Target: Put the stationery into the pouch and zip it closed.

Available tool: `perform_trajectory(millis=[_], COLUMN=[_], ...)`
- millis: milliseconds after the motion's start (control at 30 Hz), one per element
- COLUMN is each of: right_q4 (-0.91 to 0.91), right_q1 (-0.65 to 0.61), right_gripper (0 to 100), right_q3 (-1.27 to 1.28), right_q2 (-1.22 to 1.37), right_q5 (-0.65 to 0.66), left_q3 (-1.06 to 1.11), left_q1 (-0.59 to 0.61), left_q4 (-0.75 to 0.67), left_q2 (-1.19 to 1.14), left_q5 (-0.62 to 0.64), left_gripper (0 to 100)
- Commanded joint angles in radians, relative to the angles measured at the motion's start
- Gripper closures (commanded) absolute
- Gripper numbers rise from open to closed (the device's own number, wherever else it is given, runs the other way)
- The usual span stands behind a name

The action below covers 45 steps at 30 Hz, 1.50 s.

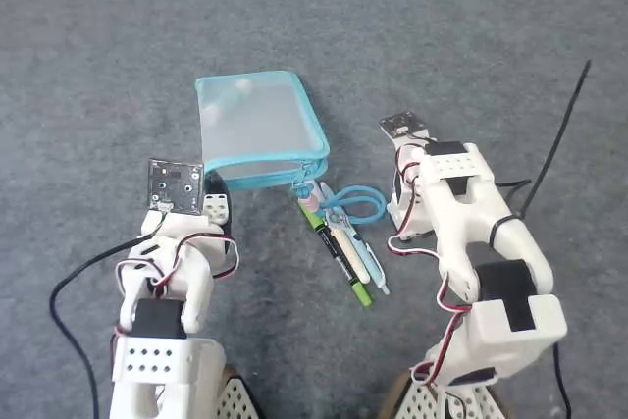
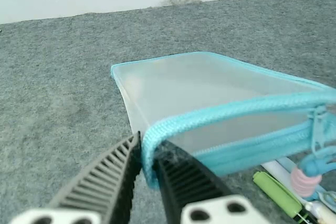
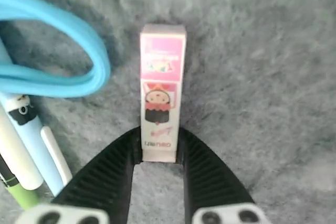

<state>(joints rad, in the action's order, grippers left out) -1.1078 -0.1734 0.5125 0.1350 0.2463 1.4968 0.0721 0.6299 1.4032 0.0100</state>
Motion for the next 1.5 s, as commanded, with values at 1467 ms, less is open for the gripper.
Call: perform_trajectory(millis=[1467], right_q4=[-0.687], right_q1=[-0.53], right_gripper=[99.2], right_q3=[-0.809], right_q2=[-0.058], right_q5=[0.041], left_q3=[-0.012], left_q1=[-0.091], left_q4=[-0.014], left_q2=[0.018], left_q5=[-0.018], left_gripper=[99])
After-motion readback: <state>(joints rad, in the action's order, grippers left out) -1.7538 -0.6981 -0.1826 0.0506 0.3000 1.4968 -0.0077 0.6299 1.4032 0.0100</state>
